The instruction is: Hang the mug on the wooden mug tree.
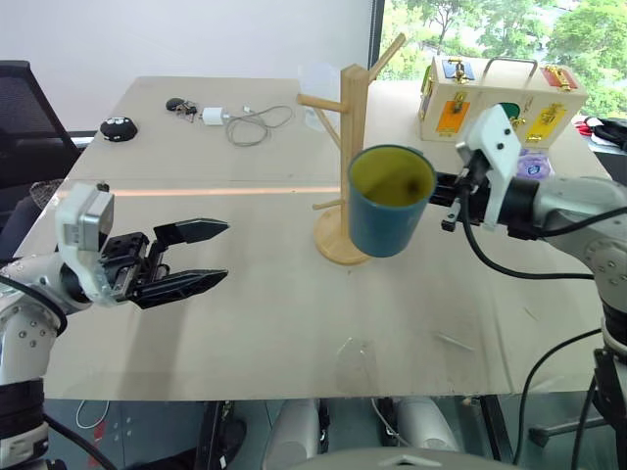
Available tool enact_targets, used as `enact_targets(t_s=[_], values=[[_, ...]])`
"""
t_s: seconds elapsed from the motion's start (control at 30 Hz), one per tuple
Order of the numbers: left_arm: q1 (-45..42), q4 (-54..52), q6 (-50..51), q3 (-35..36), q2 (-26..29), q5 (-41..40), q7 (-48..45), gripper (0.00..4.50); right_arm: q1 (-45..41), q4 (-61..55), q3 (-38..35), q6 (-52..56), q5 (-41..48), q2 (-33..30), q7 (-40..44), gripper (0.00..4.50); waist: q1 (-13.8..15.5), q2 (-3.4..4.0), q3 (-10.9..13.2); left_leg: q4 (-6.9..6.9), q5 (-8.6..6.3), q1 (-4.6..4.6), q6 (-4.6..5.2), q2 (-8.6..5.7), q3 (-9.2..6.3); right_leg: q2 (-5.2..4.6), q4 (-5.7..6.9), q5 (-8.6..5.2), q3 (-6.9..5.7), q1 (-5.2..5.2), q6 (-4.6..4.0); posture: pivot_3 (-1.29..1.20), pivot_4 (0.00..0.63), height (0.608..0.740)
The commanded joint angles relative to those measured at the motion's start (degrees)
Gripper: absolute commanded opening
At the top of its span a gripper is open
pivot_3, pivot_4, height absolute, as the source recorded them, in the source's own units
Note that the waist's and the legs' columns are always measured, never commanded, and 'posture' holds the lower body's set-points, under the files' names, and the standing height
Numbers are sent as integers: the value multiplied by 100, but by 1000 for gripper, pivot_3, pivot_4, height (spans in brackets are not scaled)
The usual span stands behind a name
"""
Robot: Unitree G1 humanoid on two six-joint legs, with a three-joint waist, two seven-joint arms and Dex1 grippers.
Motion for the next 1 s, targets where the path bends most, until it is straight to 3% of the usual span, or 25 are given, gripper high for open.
enact_targets(t_s=[0.03, 0.23, 0.27, 0.3, 0.43, 0.7, 0.87, 1.0], values=[[-28, -209, -18, 110, -7, -42, 55, 4500, -270, 160, 350, -78, -314, 217, -97, 38, 0, 0, 0, 0, 0, -2, 0, 0, 0, 0, 0, 0, 0, 0, 0, 0, 150, 740], [59, -436, -65, 180, -173, -52, 312, 4500, -287, 736, 995, -641, -1275, 560, -256, 38, 0, -2, -2, 3, 7, -11, -12, -2, -1, 0, 0, 8, -1, -8, 12, 0, 150, 740], [78, -471, -56, 193, -193, -53, 370, 4500, -252, 737, 966, -748, -1388, 569, -295, 458, 1, -2, -2, 5, 8, -17, -13, -2, -2, 0, 1, 9, -2, -14, 14, 0, 150, 740], [99, -513, -44, 207, -208, -70, 407, 4500, -220, 701, 927, -804, -1421, 551, -253, 591, 2, -2, -2, 8, 8, -24, -14, -2, -6, 0, 1, 9, -4, -18, 14, 0, 150, 740], [200, -751, 11, 266, -316, -113, 750, 4500, 147, 45, 414, -803, -974, 261, 256, 2202, 31, -4, -3, 17, 9, -48, -15, -2, -13, -1, 2, 10, -9, -35, 15, 0, 150, 740], [709, -1278, 126, 209, -560, 31, 1514, 4500, 1711, -871, -1377, -849, 142, -683, 1164, 2202, 18, -7, -4, 19, 3, -39, -4, -1, -13, -4, 3, 11, -9, -26, 16, 0, 150, 740], [1328, -1529, -142, 5, -831, 590, 1951, 4500, 3839, -974, -2665, -1525, -191, -1009, 1610, 2202, 38, -11, -7, 26, -1, -29, 2, 0, -17, -2, 1, 9, -10, -9, 15, 0, 150, 740], [1645, -1362, -390, -87, -853, 1013, 1976, 4500, 5130, -637, -3178, -2404, -672, -963, 1944, 2202, 104, -15, -11, 29, -2, -16, 4, -2, -17, 3, 0, 8, -7, 6, 16, 0, 150, 740]])
